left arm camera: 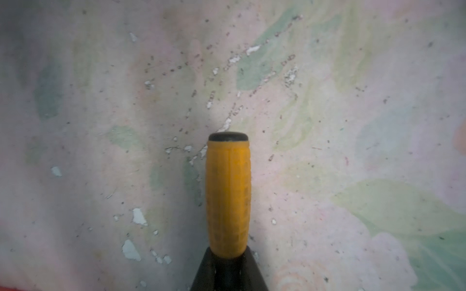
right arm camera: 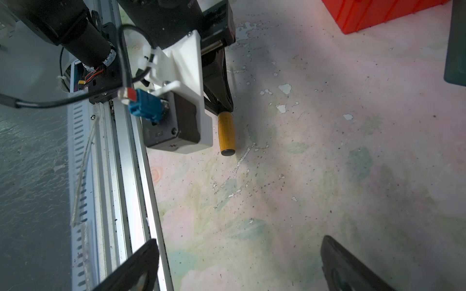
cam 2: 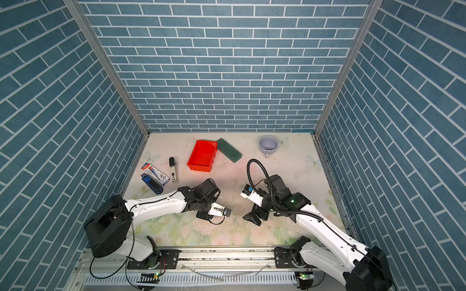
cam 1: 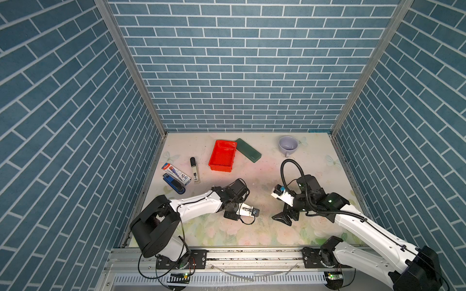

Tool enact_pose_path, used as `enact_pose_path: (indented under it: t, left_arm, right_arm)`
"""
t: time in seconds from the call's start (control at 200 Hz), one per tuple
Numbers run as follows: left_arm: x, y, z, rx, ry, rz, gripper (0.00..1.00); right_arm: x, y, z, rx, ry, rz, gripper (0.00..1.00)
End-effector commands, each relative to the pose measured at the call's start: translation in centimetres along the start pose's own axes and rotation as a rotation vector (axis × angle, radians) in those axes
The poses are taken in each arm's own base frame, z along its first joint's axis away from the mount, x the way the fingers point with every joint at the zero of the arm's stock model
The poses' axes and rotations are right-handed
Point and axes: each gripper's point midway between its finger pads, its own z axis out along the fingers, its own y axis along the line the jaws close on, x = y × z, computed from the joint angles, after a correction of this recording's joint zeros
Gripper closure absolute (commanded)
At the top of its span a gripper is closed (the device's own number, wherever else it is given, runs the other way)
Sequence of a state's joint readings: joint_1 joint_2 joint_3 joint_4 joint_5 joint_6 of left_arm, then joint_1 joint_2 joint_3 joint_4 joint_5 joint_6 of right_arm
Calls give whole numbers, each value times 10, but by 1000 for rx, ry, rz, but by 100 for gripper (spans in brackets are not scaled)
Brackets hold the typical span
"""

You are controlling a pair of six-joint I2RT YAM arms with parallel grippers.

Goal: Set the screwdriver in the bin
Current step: 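Close the left gripper on the screwdriver's yellow handle and lift it, then carry the screwdriver with the left gripper over the red bin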

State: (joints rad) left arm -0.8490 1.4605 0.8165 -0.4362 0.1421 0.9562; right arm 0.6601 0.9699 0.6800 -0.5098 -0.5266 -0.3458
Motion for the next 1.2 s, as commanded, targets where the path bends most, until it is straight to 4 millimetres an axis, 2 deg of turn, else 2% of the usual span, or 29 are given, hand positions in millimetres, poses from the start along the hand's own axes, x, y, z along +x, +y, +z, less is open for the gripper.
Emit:
enact_pose_path:
  t: [0.0,0.36,0.65,0.815,0.98,1.065,1.195]
  left_arm:
    - [-2,20,-15,-95,-26,-107,88]
    - [-1,89,-67,-294,-193,-556,89]
    - [22,139,-98,-429,-283,-861,92]
    - [39,162,-102,-475,-252,-950,92]
    - [67,193,-101,-525,-225,-1092,93]
    - [81,210,-97,-553,-198,-1163,94]
    - [93,231,-84,-558,-135,-1221,94]
  right_arm:
    - [-34,-6,-10,34,-91,-78,1]
    - [-82,-15,-24,81,-247,-132,1]
    - [-130,-27,-28,107,-437,-157,1]
    - [-149,-44,-25,167,-483,-197,1]
    - [-162,-62,-17,221,-500,-222,1]
    - [-165,-68,-11,227,-496,-227,1]
    - [-174,-72,-6,216,-517,-229,1]
